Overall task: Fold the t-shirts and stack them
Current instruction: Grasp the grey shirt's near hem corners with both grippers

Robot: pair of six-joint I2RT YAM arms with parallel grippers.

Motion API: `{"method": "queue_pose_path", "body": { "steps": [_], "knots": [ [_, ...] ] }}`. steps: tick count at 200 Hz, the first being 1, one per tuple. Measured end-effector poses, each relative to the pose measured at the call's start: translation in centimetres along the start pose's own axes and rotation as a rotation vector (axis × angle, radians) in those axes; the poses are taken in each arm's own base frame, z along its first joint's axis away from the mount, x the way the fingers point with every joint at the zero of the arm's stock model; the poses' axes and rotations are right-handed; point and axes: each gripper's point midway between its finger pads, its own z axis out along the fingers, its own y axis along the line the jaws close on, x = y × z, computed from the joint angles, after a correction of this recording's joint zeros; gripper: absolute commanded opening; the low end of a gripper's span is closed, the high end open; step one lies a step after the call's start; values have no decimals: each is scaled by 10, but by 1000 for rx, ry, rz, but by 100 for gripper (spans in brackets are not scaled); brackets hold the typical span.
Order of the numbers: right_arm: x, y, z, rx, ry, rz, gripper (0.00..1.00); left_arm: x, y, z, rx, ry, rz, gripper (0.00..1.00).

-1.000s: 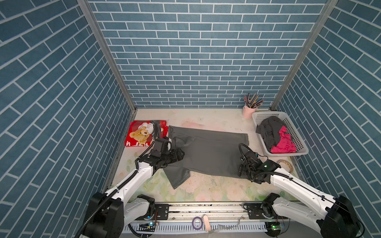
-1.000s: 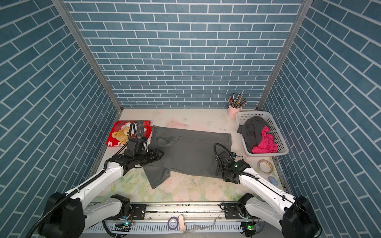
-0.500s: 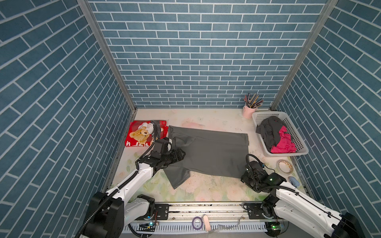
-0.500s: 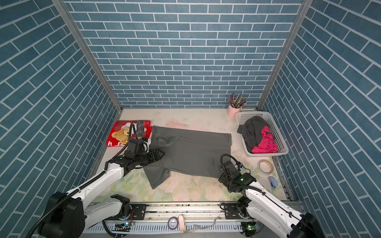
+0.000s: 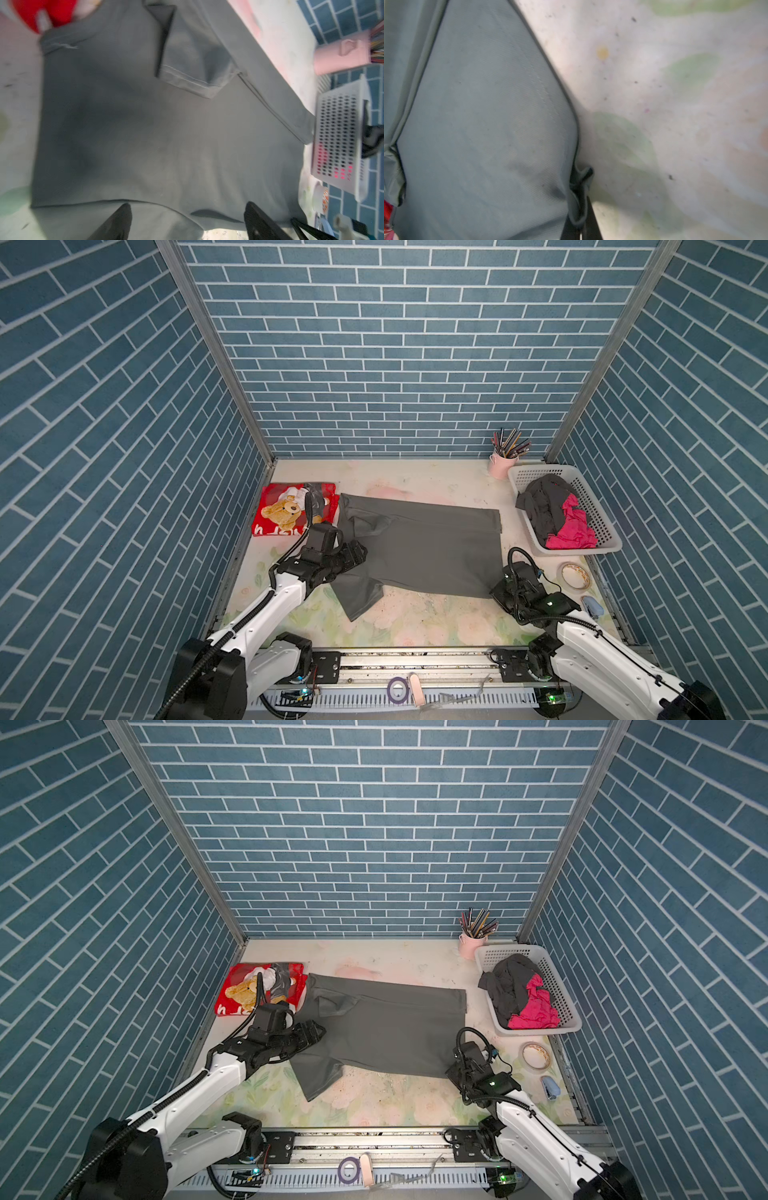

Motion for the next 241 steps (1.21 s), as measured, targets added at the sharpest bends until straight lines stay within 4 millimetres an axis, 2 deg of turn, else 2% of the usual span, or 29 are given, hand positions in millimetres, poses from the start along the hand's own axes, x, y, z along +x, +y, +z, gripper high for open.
{"method": "queue_pose_path", "body": {
  "steps": [29,54,82,95,108,125,151,167,192,213,223,241],
  "knots": [
    [-12,21,-4,0,-19,-55,0,10,44,-4,-189,27,-115,87],
    [-21,36,-8,-20,-47,-107,0,27,66,-8,-291,83,-171,86],
    [-27,40,-8,-27,-71,-156,0,45,82,-9,-349,132,-212,66],
    [-29,40,-8,-26,-77,-178,0,57,89,-8,-370,158,-223,64],
    [-32,40,-7,-19,-80,-199,0,70,90,-7,-375,188,-215,64],
    [-36,45,-9,-24,-89,-221,0,84,81,-6,-357,221,-162,64],
    [-41,51,-11,-41,-105,-243,0,94,75,-4,-347,239,-108,61],
    [-42,52,-11,-46,-108,-249,0,95,75,-2,-345,240,-102,44],
    [-42,54,-11,-51,-112,-257,0,96,70,4,-318,236,-83,33],
    [-43,54,-11,-51,-113,-263,0,99,63,9,-289,236,-41,15],
    [-43,54,-12,-52,-114,-264,0,99,62,11,-280,234,-27,1],
    [-44,54,-12,-53,-116,-262,0,100,57,15,-238,231,4,0]
  ]
}}
